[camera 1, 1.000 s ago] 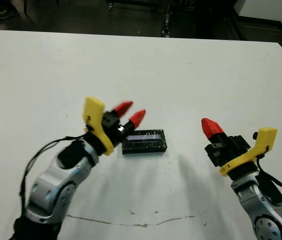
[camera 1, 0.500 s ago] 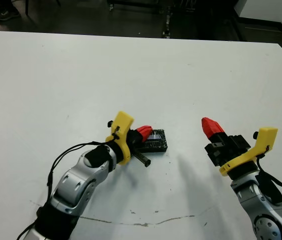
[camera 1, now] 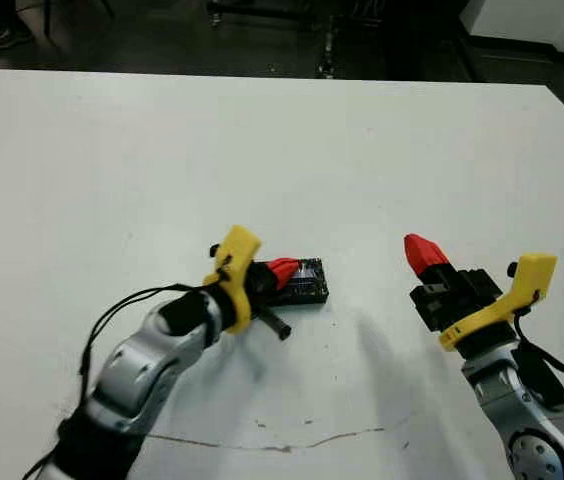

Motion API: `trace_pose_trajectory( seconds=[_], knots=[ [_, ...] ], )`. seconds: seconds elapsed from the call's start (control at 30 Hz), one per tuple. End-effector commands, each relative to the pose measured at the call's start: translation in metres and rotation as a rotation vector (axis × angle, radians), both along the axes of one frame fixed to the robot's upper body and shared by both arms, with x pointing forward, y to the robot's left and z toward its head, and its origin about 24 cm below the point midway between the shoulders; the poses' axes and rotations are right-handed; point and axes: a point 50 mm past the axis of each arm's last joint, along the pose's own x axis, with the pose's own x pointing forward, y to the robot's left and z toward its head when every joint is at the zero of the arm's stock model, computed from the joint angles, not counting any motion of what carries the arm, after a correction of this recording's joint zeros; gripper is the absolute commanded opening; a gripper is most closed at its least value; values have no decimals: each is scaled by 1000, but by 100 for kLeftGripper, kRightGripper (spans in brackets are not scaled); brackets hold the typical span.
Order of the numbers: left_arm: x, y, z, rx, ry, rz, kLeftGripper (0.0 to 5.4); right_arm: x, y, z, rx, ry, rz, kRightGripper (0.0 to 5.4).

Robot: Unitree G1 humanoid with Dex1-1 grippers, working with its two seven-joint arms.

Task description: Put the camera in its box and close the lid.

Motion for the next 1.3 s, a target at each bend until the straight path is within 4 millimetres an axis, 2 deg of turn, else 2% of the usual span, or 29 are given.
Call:
trace_pose_trajectory(
  seconds=[0.03, 0.2, 0.3, 0.5, 0.67, 0.9, 1.07, 1.3],
  knots=[
    [-8, 18, 6, -39, 28, 52, 1, 0, -3, -2, -8, 14, -6, 0],
    [-9, 39, 44, -279, -140, 197, 1, 1, -4, -3, -10, 12, -6, 0],
    [-6, 57, 64, -350, -270, 285, 1, 2, -4, -3, -11, 10, -8, 0],
    [-4, 83, 80, -394, -419, 443, 1, 2, -4, -4, -13, 8, -13, 0],
    [-2, 96, 76, -375, -496, 597, 1, 3, -6, -4, -4, 4, -20, 0],
    [1, 104, 36, -276, -578, 804, 1, 7, -9, 3, -4, -52, -100, 0],
    [-2, 101, 19, -272, -542, 842, 1, 8, -11, 13, -59, -158, -261, 0],
    [0, 97, 13, -257, -528, 842, 1, 8, -7, 18, -91, -226, -381, 0]
  ],
)
